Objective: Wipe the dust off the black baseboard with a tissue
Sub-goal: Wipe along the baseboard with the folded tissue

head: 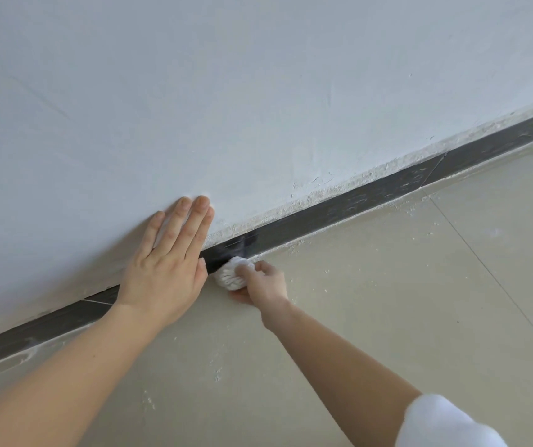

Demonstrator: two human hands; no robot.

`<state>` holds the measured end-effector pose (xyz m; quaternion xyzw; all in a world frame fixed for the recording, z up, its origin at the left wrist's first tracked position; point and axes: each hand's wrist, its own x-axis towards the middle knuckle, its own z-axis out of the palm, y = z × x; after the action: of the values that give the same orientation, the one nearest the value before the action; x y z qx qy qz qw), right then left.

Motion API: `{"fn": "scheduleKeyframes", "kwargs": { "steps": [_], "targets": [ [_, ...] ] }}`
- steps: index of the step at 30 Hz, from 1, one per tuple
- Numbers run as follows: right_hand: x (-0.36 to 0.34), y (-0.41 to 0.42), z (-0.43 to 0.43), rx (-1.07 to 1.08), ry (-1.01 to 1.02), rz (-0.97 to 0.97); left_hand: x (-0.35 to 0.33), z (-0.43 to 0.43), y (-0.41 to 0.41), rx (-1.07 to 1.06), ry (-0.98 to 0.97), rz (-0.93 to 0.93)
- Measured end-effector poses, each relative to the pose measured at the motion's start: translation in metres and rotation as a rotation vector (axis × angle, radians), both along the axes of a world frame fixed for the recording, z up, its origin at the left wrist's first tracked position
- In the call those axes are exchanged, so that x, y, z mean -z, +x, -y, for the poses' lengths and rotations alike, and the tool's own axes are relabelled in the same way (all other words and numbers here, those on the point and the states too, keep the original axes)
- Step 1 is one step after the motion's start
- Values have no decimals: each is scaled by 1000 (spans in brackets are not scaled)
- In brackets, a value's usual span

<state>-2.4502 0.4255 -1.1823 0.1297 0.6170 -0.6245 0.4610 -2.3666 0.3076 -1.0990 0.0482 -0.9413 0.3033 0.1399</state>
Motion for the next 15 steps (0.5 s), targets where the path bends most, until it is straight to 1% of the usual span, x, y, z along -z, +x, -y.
{"fn": "scheduleKeyframes", "kwargs": {
  "steps": [3,7,11,12,13,15],
  "targets": [
    [1,-26,-11,143,70,-84,0,0,0,-3,12,0],
    [1,-68,-40,400,56,-74,2,0,-2,-16,18,0],
    [3,-102,-66,578,99,-55,4,-2,-2,-26,-1,3],
    [0,-108,-73,632,73,-32,3,-2,-1,-26,-6,6],
    [-5,-114,-82,689,6,11,3,-1,-1,-26,-10,7],
    [-15,-118,-97,712,-115,117,3,-1,-1,-22,-7,7]
  ]
}}
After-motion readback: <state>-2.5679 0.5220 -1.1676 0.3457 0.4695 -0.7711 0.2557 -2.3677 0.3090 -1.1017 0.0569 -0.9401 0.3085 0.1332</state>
